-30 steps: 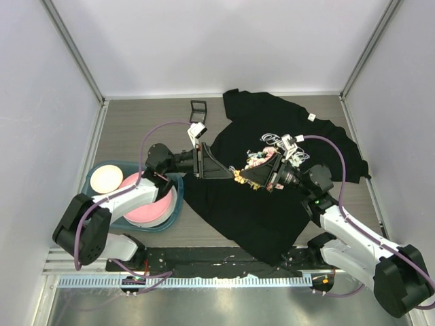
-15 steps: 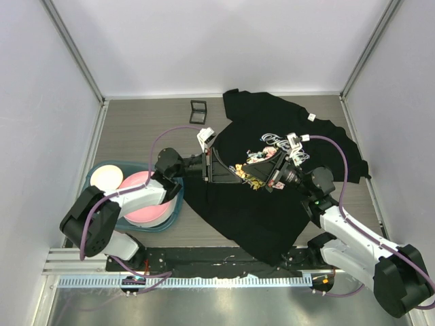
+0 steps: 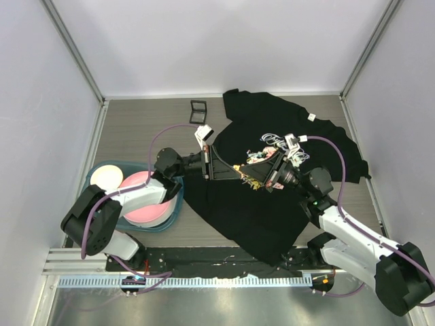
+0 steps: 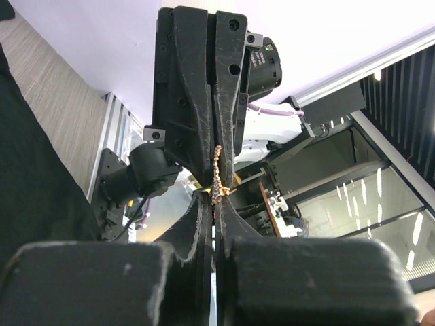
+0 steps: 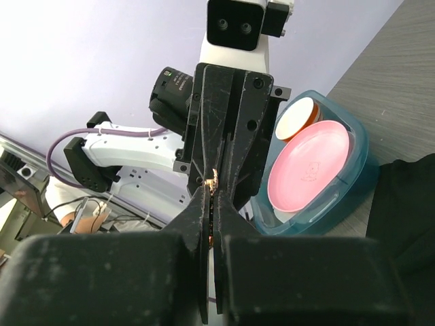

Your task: Remove the brooch from the garment

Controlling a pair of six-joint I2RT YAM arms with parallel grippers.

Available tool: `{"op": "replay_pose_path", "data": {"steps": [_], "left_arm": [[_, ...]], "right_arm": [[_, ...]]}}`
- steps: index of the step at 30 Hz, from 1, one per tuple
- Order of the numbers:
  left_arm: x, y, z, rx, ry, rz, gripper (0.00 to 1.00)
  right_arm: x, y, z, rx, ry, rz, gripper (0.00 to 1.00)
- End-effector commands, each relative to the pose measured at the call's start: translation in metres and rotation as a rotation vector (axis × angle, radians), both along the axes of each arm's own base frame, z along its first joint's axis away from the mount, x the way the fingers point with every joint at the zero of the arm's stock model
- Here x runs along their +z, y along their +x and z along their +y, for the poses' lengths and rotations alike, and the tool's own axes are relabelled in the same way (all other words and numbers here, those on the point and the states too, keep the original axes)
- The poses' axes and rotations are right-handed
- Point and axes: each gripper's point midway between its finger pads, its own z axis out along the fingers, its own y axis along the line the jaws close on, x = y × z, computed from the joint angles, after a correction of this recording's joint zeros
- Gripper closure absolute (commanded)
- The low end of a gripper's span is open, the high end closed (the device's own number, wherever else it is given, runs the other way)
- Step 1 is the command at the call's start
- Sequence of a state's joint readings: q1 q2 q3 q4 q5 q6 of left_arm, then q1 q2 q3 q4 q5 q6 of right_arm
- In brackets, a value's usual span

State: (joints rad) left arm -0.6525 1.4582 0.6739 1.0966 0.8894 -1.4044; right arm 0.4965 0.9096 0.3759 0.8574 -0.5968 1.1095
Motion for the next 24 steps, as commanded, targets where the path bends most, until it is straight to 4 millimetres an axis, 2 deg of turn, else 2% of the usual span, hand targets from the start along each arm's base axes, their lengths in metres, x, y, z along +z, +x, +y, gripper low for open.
{"op": "replay_pose_path", "data": {"steps": [1,2,3,4,5,6,8,9,12,13,17,24], "left_arm": [[0.026,0.002,0.001,0.028,-0.070,-0.097,1.00],[0.022,0.002,0.002,0.024,-0.057,-0.093,1.00],[0.015,0.000,0.002,0.008,-0.023,-0.089,1.00],[0.011,-0.001,0.002,0.006,-0.004,-0.090,1.00],[0.012,-0.004,0.004,-0.003,0.008,-0.099,1.00],[0.002,-0.007,0.005,-0.016,0.051,-0.100,1.00],[0.003,-0.009,0.009,-0.015,0.081,-0.121,1.00],[-0.009,-0.009,0.009,-0.020,0.139,-0.080,1.00],[-0.012,-0.013,0.012,-0.037,0.195,-0.114,1.00],[-0.011,-0.013,0.012,-0.041,0.198,-0.123,1.00],[-0.010,-0.014,0.012,-0.064,0.222,-0.093,1.00],[-0.014,-0.014,0.010,-0.081,0.245,-0.060,1.00]], "right_arm": [[0.017,-0.003,0.000,-0.008,0.026,-0.060,0.99],[0.016,-0.001,-0.001,-0.026,0.014,-0.055,0.98],[0.001,0.005,0.000,-0.051,-0.050,-0.014,0.87],[0.010,0.005,-0.003,-0.068,-0.059,-0.040,0.81],[0.011,0.006,-0.004,-0.081,-0.074,-0.040,0.74],[0.001,0.011,-0.007,-0.112,-0.121,-0.014,0.64],[0.013,0.013,-0.013,-0.143,-0.130,-0.032,0.58],[0.007,0.014,-0.015,-0.149,-0.161,-0.007,0.55],[0.017,0.016,-0.017,-0.142,-0.171,-0.024,0.53],[0.020,0.010,-0.014,-0.105,-0.179,-0.050,0.54],[0.014,-0.003,0.001,0.054,-0.236,-0.082,0.55],[0.017,-0.011,0.005,0.125,-0.257,-0.129,0.51]]}}
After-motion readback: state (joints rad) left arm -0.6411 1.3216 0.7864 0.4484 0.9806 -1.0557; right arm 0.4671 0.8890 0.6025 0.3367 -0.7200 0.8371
